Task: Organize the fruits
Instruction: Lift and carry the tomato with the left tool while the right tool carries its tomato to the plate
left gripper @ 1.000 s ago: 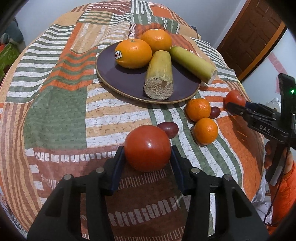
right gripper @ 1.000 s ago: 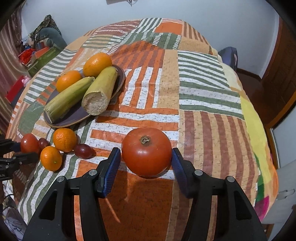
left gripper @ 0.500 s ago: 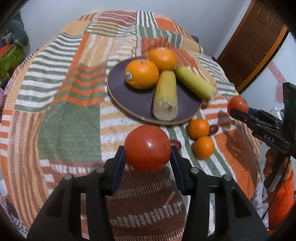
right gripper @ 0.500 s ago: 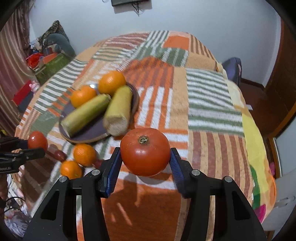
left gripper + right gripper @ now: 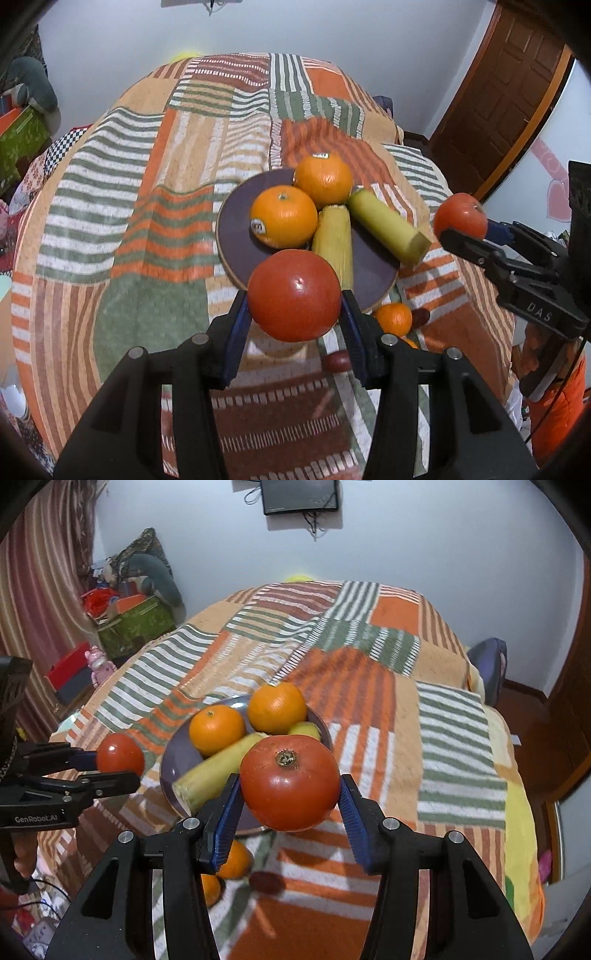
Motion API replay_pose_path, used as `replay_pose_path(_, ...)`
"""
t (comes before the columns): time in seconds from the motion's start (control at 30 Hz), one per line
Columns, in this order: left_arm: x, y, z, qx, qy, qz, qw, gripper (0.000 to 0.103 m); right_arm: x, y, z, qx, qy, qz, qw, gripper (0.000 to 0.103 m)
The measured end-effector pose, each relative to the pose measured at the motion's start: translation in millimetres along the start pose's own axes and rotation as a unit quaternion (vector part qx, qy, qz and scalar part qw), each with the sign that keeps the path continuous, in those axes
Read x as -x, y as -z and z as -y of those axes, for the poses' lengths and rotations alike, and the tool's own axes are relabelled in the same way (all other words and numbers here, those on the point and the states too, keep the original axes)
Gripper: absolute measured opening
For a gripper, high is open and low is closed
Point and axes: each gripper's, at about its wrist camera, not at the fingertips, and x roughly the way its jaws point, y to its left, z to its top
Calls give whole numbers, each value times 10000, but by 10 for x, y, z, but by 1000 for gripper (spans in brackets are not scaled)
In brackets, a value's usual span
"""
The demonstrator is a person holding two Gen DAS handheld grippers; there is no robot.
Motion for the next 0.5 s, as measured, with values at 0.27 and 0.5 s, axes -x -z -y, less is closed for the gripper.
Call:
replay_pose_path(0.27, -170, -165, -22, -39, 31, -9, 10000, 48, -225, -143, -128, 209, -84, -29, 9997, 48)
replay_pose_path(0.5, -379, -244, -86, -10, 30, -126, 9999, 48, -460, -198, -163, 277, -150, -179, 9993, 48)
